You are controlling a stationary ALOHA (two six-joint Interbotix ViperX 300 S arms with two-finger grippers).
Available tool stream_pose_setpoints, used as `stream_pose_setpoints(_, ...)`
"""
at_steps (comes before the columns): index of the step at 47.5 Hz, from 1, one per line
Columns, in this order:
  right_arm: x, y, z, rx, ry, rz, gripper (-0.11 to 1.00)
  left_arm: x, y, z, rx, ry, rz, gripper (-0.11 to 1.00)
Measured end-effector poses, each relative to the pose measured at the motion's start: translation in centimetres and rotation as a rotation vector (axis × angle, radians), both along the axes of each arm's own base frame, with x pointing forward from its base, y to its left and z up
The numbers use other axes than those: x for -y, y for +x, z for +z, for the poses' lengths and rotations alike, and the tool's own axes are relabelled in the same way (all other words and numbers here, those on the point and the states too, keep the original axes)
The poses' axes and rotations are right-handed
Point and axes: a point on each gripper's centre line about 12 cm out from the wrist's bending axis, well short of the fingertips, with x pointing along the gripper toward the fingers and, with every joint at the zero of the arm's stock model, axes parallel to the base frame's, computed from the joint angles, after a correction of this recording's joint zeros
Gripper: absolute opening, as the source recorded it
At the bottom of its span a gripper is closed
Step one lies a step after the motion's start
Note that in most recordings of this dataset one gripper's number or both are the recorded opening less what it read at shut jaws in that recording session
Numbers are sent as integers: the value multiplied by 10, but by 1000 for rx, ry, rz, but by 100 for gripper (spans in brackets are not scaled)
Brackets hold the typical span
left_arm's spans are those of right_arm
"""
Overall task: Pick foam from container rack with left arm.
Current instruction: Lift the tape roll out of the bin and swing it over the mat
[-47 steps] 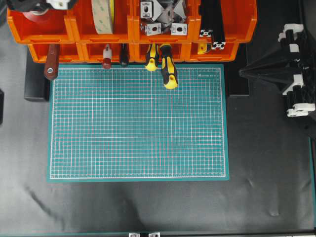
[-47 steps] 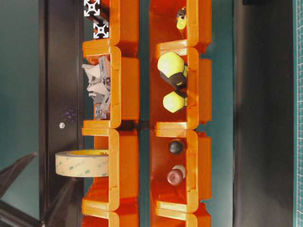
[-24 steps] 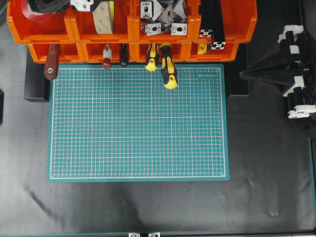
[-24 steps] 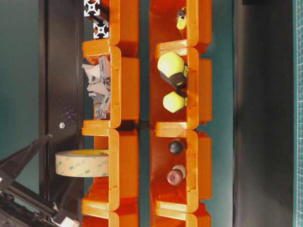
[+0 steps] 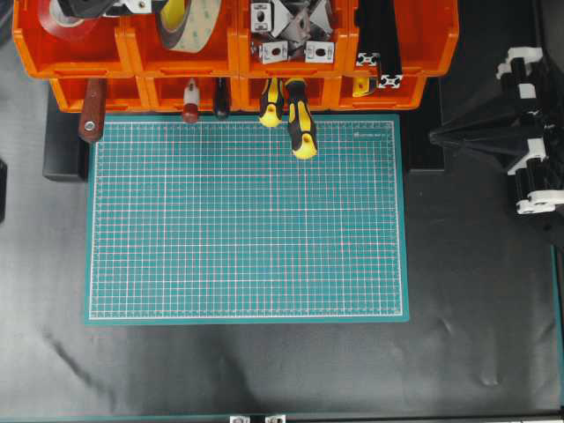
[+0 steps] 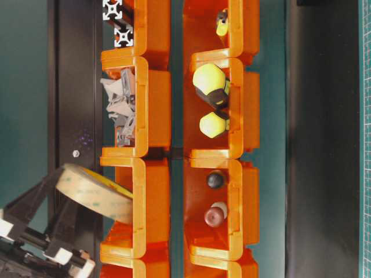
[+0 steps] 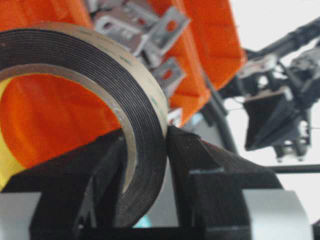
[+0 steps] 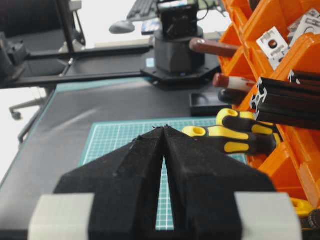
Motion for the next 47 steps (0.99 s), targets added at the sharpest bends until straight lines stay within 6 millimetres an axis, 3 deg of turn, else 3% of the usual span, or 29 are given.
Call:
stream_pose_setpoints(12,0,-3,8,32,4,0,-1,18,-1,40,283,87,-60,25)
stream_pose_setpoints(18,0,-5,14,55,3,0,-1,46,-6,63,425,145,-147,25)
stream_pose_setpoints(23,0,-9,22,83,4,0,-1,78,-5,64,449,206,-250,25)
stream_pose_setpoints(30,0,-14,29,83,6,4,-1,133,-1,45,398,349,-440,25)
stream_pose_setpoints(38,-1,-19,38,101,7,8,-1,183,7,7,313,525,-628,25)
stream_pose_setpoints(47,-1,-24,57,147,11,12,-1,208,17,-46,191,559,-734,25)
